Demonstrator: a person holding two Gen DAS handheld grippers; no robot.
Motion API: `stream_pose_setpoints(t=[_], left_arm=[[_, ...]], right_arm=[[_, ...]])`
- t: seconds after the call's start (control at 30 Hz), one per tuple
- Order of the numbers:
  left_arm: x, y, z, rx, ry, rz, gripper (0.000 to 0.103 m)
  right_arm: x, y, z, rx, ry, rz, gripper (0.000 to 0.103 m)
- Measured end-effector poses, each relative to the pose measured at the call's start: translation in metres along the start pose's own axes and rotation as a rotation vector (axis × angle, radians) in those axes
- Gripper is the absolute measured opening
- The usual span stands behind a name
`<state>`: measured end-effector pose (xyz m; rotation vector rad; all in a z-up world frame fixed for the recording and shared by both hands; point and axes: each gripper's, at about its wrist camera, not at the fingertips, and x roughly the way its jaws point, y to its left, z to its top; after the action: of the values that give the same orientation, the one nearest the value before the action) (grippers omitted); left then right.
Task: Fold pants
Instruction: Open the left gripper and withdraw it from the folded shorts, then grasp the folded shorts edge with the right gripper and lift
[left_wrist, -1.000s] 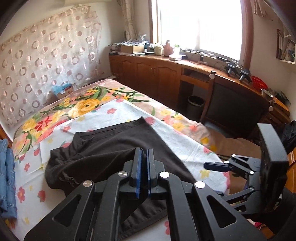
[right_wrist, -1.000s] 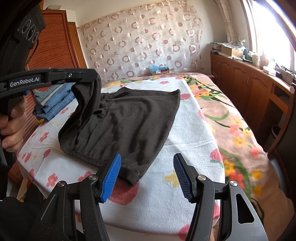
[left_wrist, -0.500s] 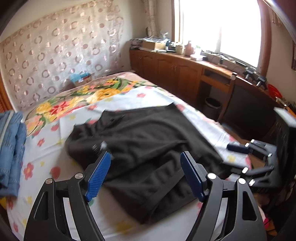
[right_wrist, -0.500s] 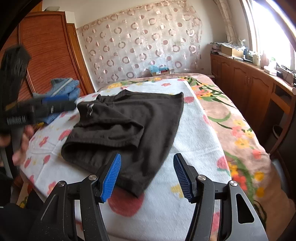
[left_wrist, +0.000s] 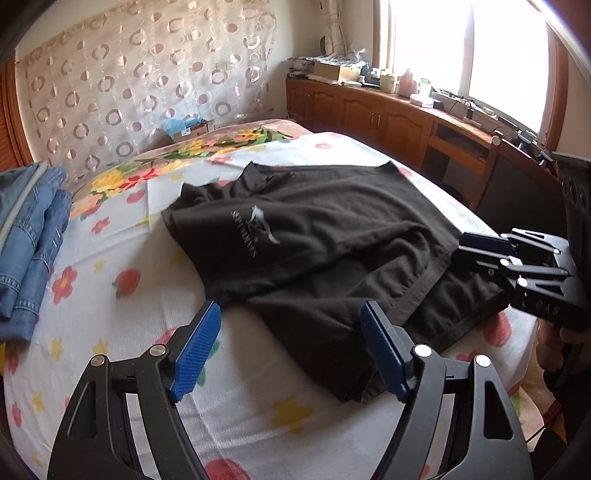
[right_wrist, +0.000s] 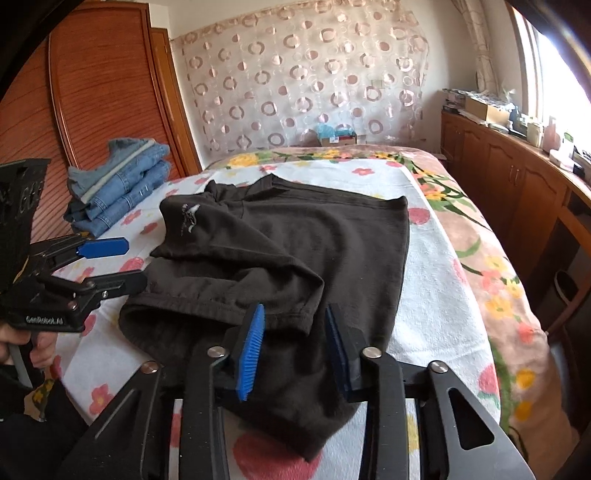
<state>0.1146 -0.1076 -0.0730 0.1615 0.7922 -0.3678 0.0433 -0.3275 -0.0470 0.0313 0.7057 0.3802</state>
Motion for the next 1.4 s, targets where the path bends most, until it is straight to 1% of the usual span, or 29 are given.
stream_pose_setpoints(t=[0.23,0.3,0.33,0.5,0.63,0.93,1.13,1.4], left_arm=[[0.007,0.003,-0.007,-0.009,0.017,0.002,0.079],[0.01,0.003,-0.008,-0.01,0.024,0.002,0.079],[0.012,0.003,-0.009,-0.012,0.03,0.002,0.079],[0.015,0.005,-0.013,-0.019,0.044,-0.003,0.079],[0.017,0.007,-0.015,-0.026,0.049,-0.009,0.079],[0.011,0.008,-0.015,-0.03,0.025,-0.006,0.079],[0.002,0.009,-0.013,-0.034,-0.002,-0.003,0.079],[0.002,0.009,-0.012,-0.035,-0.006,-0.003,0.079]], right_arm=[[0.011,0.002,0.007,0.003,0.034,0.001,0.029],[0.012,0.003,0.007,-0.004,0.039,0.001,0.023],[0.014,0.004,0.007,-0.009,0.044,-0.001,0.022],[0.016,0.005,0.009,-0.015,0.053,-0.015,0.013],[0.01,0.007,0.01,-0.028,0.03,-0.012,0.007],[-0.011,0.011,0.008,-0.036,-0.054,0.011,0.005],[-0.033,0.013,0.006,-0.043,-0.092,0.02,0.005],[-0.064,0.008,-0.003,-0.041,-0.117,0.014,0.005]])
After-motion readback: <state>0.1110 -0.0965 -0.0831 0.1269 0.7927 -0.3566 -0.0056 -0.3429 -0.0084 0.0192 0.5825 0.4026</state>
